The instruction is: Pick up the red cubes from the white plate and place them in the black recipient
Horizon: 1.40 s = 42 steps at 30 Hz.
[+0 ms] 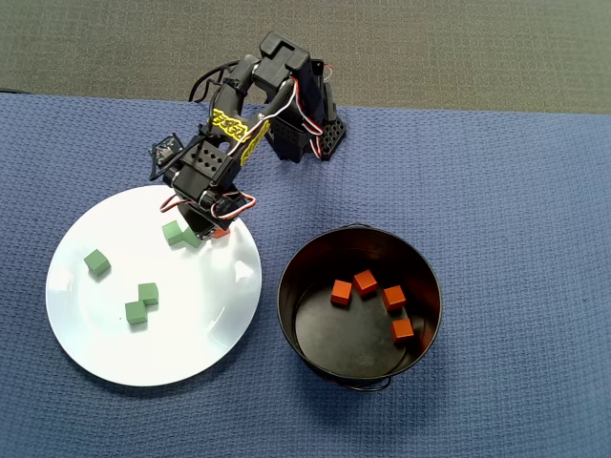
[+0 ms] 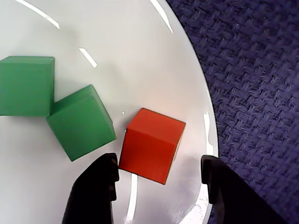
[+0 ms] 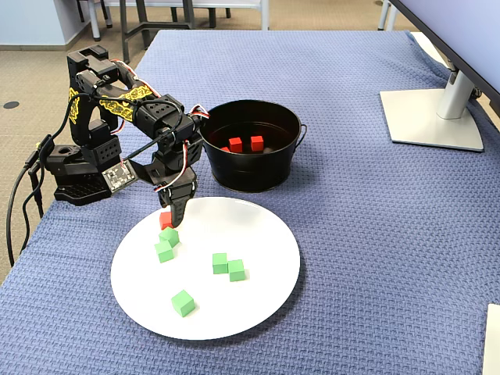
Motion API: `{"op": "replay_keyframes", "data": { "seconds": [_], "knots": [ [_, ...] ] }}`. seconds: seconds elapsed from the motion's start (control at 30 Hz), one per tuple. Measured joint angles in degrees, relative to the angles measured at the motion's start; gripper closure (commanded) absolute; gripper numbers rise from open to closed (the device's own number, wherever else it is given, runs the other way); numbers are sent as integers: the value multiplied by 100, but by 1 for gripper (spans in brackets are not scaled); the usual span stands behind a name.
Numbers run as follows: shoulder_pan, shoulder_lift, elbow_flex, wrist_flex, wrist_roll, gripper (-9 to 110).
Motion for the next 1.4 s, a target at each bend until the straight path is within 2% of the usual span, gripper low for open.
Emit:
{"op": "replay_keyframes", "data": {
  "seconds": [0.37, 0.6, 1.1, 1.4],
  "knots": [
    [132, 0, 123, 0, -308, 92],
    [255, 0, 123, 0, -483, 98],
    [334, 0, 123, 0, -519, 101],
    [694, 0, -686, -220, -615, 101]
  ]
}}
